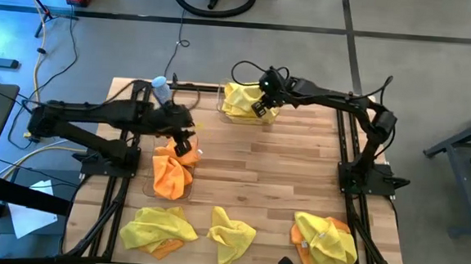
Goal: Sort microfiber towel by color & place in baskets
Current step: Put the yellow microfiber towel into the top transparent bin
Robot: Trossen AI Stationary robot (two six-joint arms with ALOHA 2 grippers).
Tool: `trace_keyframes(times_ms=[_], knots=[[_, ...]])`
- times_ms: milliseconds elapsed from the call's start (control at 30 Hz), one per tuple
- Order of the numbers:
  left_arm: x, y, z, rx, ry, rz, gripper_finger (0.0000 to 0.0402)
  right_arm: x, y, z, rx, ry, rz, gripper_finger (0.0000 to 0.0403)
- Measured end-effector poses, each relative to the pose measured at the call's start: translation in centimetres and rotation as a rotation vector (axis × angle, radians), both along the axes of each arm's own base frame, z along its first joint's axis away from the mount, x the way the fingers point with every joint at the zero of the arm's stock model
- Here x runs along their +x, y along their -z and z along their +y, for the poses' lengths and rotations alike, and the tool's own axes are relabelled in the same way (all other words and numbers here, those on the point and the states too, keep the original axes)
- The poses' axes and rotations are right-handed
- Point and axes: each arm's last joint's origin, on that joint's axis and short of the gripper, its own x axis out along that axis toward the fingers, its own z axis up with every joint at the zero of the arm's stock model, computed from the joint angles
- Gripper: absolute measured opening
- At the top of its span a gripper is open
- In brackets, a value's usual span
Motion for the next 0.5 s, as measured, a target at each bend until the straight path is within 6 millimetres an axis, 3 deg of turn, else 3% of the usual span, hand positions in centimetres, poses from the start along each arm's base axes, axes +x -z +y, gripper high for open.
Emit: trace_keyframes(times_ms=[133,233,500], knots=[[-2.0,-0.1,0.4,0.022,0.005,-0.119,0.0121,0.8,-2.2,-0.6,-0.008,0.071,0.015,0.0],[-3.4,0.1,0.5,0.021,0.011,-0.156,0.0121,1.2,-2.5,-0.9,0.07,0.117,0.075,0.0],[-5.8,0.3,0.3,0.048,0.033,-0.193,0.0121,3.0,1.2,-1.8,0.212,0.171,0.235,0.0]])
